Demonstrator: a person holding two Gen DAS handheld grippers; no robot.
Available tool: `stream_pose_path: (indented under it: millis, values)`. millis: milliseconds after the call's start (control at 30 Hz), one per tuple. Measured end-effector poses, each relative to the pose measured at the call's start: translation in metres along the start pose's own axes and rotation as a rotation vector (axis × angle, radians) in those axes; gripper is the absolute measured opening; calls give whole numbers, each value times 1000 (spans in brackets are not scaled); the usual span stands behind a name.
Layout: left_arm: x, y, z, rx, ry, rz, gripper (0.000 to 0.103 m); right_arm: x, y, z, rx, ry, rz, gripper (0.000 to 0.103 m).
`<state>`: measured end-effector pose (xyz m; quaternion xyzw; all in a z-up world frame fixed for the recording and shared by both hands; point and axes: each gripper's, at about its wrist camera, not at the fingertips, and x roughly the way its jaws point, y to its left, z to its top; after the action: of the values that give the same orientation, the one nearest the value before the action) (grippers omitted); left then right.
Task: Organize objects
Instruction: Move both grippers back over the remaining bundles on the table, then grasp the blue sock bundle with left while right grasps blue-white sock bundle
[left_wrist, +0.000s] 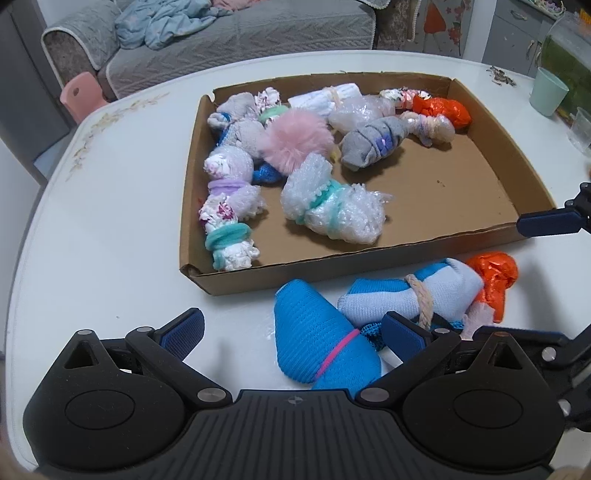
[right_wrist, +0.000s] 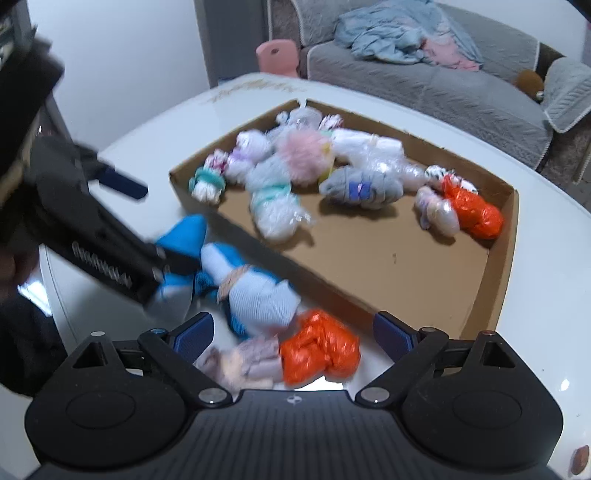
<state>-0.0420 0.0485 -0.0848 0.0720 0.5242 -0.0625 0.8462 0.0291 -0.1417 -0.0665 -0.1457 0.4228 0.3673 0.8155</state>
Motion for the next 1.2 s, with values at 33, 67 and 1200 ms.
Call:
stream_pose_path:
  millis: [33,67,1200]
  values:
    - [3,0,0,3,2,0,102,4,-2,1,22,0,17,98]
    - [7,0,0,3,3,1,102,9,-3,1,43,4,35,98]
    - [-11,-4,-47,65,122,-53,92,-16,-2,-29,-118,123,8,83]
